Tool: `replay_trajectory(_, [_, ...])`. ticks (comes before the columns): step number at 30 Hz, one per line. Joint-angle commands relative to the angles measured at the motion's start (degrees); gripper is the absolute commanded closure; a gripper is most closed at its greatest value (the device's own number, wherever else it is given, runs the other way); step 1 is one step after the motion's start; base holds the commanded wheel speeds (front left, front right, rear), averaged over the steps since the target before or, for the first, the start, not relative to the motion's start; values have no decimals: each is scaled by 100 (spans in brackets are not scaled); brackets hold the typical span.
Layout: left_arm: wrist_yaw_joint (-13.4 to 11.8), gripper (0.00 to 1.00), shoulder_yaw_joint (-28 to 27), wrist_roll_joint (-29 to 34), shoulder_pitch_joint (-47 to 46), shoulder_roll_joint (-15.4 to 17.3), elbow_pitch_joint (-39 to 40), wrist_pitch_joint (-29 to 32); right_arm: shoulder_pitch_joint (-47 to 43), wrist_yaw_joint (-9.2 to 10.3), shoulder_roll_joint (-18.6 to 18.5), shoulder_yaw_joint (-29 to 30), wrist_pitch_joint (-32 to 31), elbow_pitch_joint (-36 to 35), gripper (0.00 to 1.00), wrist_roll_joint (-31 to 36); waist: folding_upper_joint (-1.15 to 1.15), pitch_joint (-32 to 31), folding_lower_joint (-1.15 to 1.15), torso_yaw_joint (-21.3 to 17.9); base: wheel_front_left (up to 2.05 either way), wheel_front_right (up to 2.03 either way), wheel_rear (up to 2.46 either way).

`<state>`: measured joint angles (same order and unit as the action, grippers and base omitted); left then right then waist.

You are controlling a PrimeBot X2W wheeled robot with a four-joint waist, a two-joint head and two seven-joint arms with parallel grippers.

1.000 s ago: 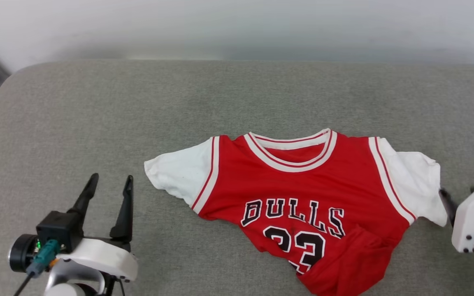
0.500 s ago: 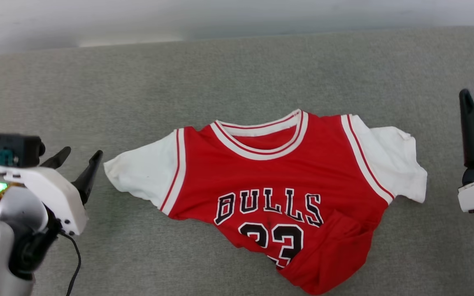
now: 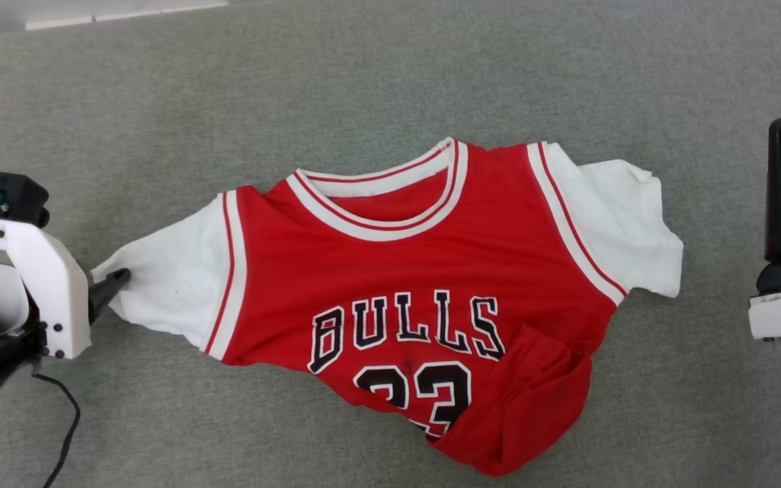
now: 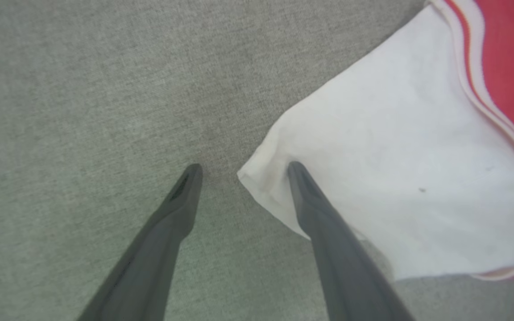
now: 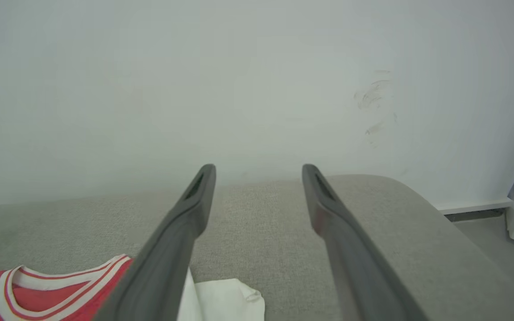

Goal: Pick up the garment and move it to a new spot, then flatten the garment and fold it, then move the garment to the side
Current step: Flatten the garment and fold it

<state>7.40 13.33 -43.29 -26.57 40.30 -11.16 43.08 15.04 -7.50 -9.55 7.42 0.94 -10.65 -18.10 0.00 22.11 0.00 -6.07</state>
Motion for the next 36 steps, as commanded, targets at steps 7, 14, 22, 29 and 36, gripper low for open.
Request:
replay_trajectory(7, [4, 0, 614, -236, -11, 228, -283, 296, 146, 2, 35, -18, 101, 71, 0, 104, 0, 212, 0, -163, 0, 0, 0])
replay_trajectory(14, [10, 100, 1184, -633, 53, 284, -300, 392, 270, 2, 32, 37, 81, 123, 0, 201, 0, 219, 0, -114, 0, 0, 0])
replay_trajectory(22, [6, 100, 1002, -664, -324, 228, -411, -789, 419, 2, -237, -6, -250, 278, 0, 370, 0, -56, 0, 112, 0, 0, 0])
replay_trajectory(29, [-1, 100, 963, -288, -525, 210, -11, -1877, 553, 2, -938, -401, -1626, 671, 0, 370, 0, -229, 0, 425, 0, 0, 0])
replay_trajectory(36, [-187, 100, 942, 24, -317, 326, 1121, -2222, 1011, 3, -1798, -963, -3756, 1238, 0, -257, 0, -143, 0, 818, 0, 0, 0])
